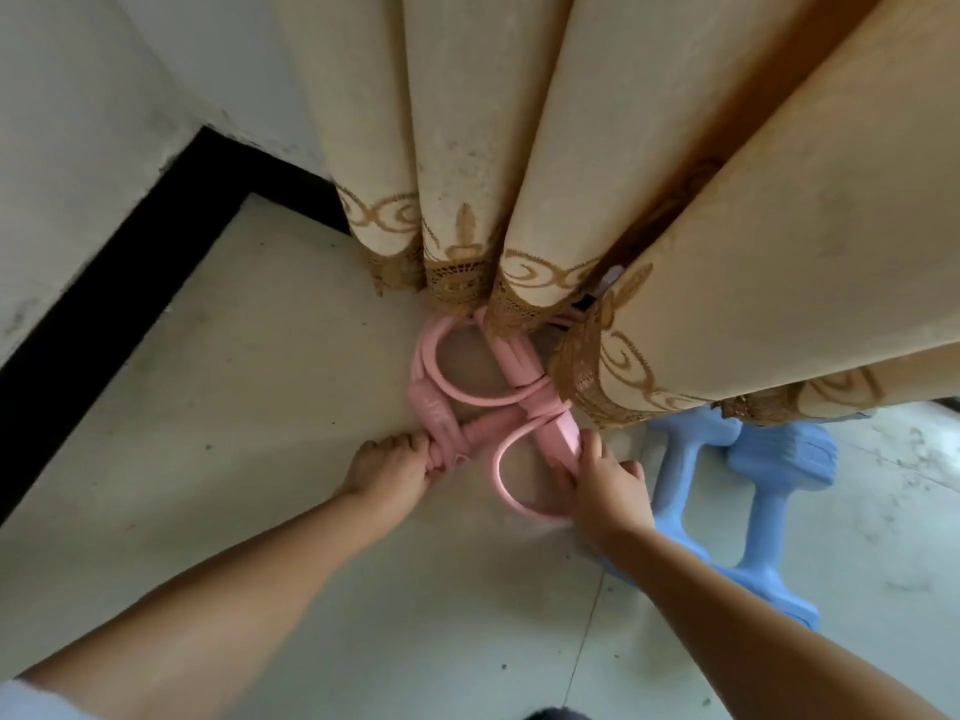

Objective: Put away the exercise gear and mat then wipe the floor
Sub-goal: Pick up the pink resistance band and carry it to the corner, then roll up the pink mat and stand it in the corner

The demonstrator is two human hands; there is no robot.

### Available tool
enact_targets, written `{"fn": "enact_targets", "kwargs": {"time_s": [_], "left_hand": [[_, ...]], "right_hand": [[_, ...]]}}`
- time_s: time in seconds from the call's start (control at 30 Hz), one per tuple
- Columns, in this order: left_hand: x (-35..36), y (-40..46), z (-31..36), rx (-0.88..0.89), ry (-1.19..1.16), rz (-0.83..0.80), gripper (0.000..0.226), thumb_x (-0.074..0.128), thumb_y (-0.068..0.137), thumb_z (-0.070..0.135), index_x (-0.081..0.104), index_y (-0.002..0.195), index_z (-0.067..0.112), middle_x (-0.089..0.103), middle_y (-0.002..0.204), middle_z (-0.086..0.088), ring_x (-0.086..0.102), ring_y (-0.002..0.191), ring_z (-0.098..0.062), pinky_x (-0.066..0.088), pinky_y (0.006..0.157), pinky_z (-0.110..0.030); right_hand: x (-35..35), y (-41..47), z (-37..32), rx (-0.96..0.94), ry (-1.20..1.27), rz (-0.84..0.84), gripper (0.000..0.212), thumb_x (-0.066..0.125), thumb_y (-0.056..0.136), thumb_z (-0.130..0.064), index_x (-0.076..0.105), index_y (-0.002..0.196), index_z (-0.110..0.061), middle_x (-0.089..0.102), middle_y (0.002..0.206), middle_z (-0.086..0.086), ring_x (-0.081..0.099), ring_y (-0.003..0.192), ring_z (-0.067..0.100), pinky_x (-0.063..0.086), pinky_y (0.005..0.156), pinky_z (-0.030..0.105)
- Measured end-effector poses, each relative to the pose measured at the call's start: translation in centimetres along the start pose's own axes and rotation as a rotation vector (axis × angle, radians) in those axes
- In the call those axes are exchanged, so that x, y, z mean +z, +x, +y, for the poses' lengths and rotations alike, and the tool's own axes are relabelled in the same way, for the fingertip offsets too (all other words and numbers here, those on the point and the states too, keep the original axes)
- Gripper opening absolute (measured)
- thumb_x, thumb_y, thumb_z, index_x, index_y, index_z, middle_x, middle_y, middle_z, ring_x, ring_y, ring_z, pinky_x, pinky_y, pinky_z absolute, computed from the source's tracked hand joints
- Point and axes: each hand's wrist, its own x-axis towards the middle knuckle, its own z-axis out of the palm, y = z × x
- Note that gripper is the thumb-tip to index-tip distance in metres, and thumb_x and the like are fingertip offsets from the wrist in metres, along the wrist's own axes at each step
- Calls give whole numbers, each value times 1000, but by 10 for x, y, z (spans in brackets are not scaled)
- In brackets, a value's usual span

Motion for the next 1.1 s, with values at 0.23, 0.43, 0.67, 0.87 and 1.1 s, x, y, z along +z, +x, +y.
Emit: {"fn": "enact_targets", "kwargs": {"time_s": [0.23,0.43,0.67,0.87,1.1], "left_hand": [[-51,-9,2,-125,83,-287,54,48,93,46,36,135,14,39,138,-8,39,127,-26,35,97,-36],[-138,-88,29,-72,-34,-292,53,45,96,39,29,142,17,38,142,-9,40,128,-29,36,99,-38],[-294,-198,68,-90,-106,-307,53,33,100,39,23,144,12,34,144,-14,37,130,-30,37,96,-41],[-447,-300,85,-104,-116,-216,48,33,99,34,28,142,13,38,141,-11,39,127,-29,35,97,-41],[-546,-403,92,-144,-163,37,56,34,99,37,19,149,17,31,147,-8,28,136,-24,21,113,-46]], "right_hand": [[-28,-11,-2,189,59,-145,58,38,97,-43,22,143,-12,44,139,11,44,127,28,33,104,41],[-101,-117,-29,123,78,-126,66,39,96,-40,8,152,-22,29,151,5,31,137,26,27,110,42],[-227,-242,-71,98,-13,-211,52,35,97,-39,28,145,-19,34,147,6,31,136,24,22,111,42],[-369,-341,-121,-75,-18,-130,52,31,99,-37,22,149,-23,24,154,-2,17,144,18,13,116,48],[-473,-431,-164,-307,-125,59,55,27,101,-41,11,152,-29,4,160,-3,-3,148,18,-4,118,52]]}}
